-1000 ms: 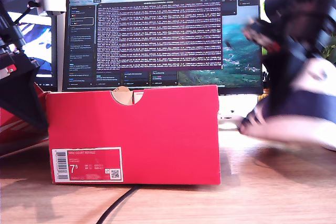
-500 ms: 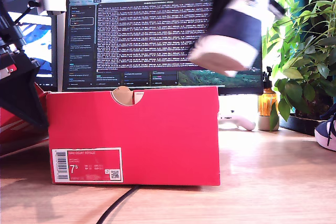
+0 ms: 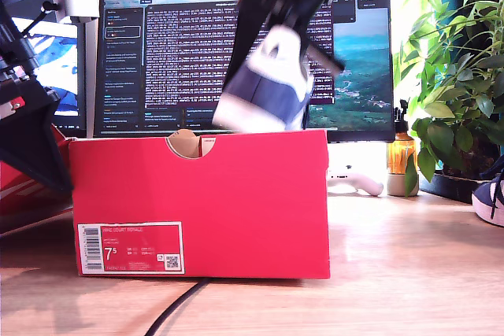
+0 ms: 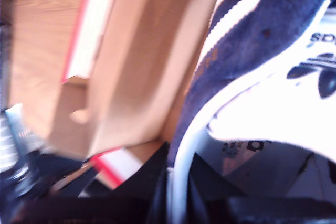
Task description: Pack the blue shoes by picking the first shoe and placing it inside the red shoebox, left side, then picking and rotating the second shoe and placing it in the shoebox
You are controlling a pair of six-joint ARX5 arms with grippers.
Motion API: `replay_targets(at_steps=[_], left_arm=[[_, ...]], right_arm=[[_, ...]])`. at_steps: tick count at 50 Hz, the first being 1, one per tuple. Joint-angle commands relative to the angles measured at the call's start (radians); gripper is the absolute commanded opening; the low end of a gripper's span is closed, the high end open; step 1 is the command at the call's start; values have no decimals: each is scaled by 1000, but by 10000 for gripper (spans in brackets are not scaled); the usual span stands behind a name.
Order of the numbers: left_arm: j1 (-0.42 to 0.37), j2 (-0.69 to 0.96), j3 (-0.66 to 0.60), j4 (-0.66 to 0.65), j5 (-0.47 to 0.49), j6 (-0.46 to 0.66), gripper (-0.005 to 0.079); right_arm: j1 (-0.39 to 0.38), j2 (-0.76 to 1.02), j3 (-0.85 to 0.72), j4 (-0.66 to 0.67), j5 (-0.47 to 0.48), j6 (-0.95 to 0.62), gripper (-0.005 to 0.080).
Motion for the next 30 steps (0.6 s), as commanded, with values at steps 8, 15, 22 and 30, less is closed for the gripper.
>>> replay_targets(at_steps=[8,15,22,30], left_arm=[[-3,10,-3,15,2,8,-18],[-3,10,-3,15,1,16,-18],[-3,10,-3,15,2,16,-18],[-3,10,-3,15,2,19,-18]], right_arm=[[58,27,28,124,3,93,-13],[92,53,28,179,26,136,-13],[103,85,28,202,29,164,-13],[108,120,28,223,59,181,-13]])
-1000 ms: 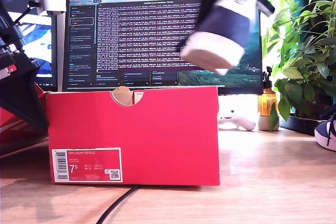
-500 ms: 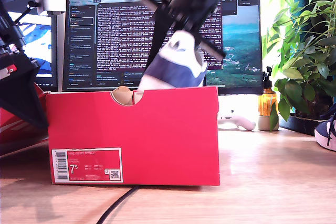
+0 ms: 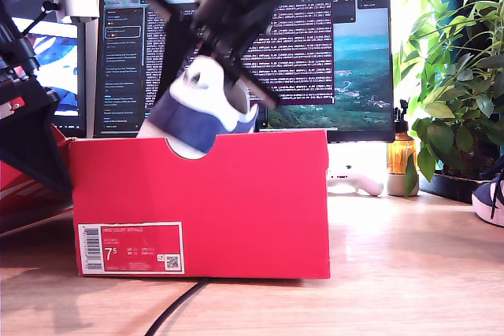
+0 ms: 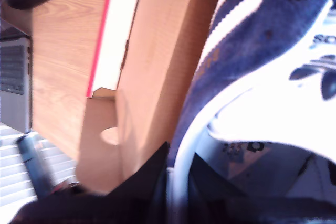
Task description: Pack the blue shoes by picking the first shoe and placing it inside the red shoebox, left side, then picking and rotating the second shoe and placing it in the shoebox
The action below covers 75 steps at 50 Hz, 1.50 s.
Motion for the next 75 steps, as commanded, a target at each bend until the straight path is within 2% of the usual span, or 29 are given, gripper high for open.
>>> replay_targets(at_steps=[1,10,18,37,64,68,72,75], left_arm=[[-3,10,-3,15,2,14,-18],[-3,10,-3,15,1,34,-18],[-3,10,-3,16,2,34,-18],[-3,10,-3,16,1,34,-18],[-3,10,-3,15,1,34,-17],[-3,10,-3,15,1,34,-17],[-3,10,-3,15,1,34,-17],[-3,10,-3,15,1,34,-17]], right_arm=[[-5,13,28,27,29,0,-13],[-5,37,28,42,68,11,-13],[0,60,28,73,67,49,-13],[48,94,28,125,56,19,-13],[72,127,28,79,29,-36,-10],[72,127,28,78,29,-43,50],[73,127,28,76,29,-42,157],[73,127,28,79,29,-42,185]])
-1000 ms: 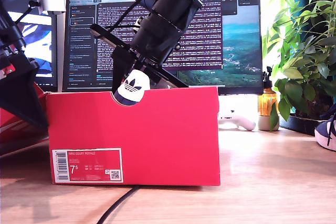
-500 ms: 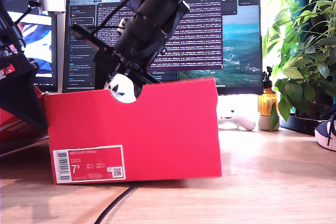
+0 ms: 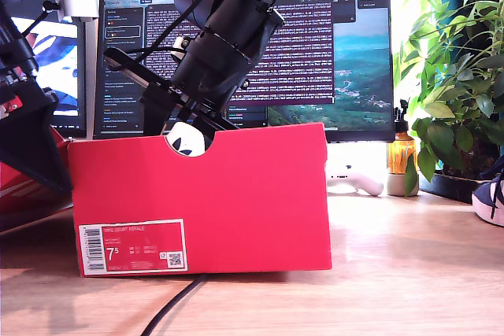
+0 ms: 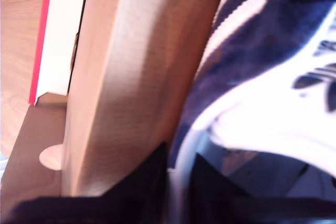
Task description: Pack the blue shoes by picking the first shoe and placing it inside the red shoebox, left side, then picking and rotating the second shoe and placing it in the shoebox
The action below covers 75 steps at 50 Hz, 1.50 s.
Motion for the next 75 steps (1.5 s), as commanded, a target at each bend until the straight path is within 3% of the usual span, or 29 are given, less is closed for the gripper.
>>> replay_targets(at_steps=[1,16,34,55,75], left_arm=[[-3,10,-3,15,2,4,-17],[-3,10,-3,13,2,3,-17],[-3,10,-3,8,2,3,-17],[-3,10,-3,8,2,3,-17],[-3,10,-3,3,2,3,-17]], right_arm=[[24,23,28,17,-9,-6,186],[21,23,47,20,-18,-8,232],[-32,23,220,-221,78,-86,236],[12,23,220,-286,108,-180,252],[-64,21,367,-464,108,-275,257]])
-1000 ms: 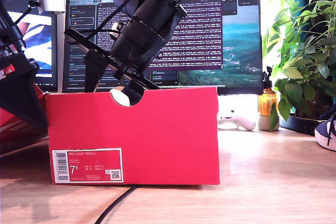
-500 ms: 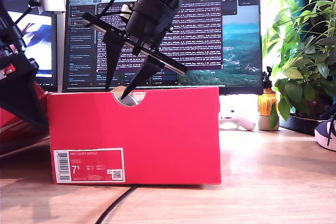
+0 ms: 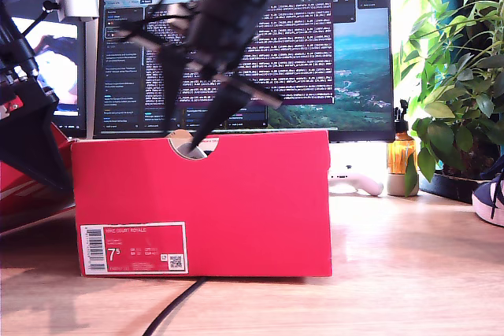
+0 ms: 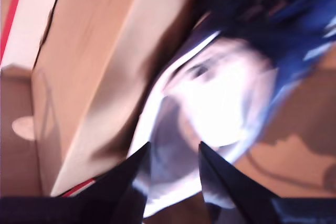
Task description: Pack the blue shoes by picking the first shoe and placing it inside the red shoebox, left side, then picking and rotating the second shoe and placing it in the shoebox
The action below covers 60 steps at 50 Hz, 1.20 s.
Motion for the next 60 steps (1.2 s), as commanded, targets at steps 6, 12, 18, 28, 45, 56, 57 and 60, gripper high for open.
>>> replay_targets(at_steps=[6,12,18,28,45,56,57,60], left_arm=[[-3,10,-3,-10,2,3,-17],[-3,10,-3,-10,2,3,-17],[-3,10,-3,-10,2,2,-17],[-3,10,-3,-9,3,2,-17],[-3,10,-3,-9,3,2,-17],[-3,10,-3,-9,3,2,-17],[-3,10,-3,-8,3,2,-17],[-3,10,-3,-8,4,2,-17]], right_arm=[[-42,-1,114,-105,20,-31,256],[-92,-1,147,-174,43,4,256],[-146,-6,151,-241,53,72,256],[-245,-12,151,-372,53,180,256],[-315,-40,151,-391,142,328,409],[-291,-97,150,-395,246,414,466],[-290,-102,150,-395,256,416,466],[-289,-126,150,-397,290,425,466]])
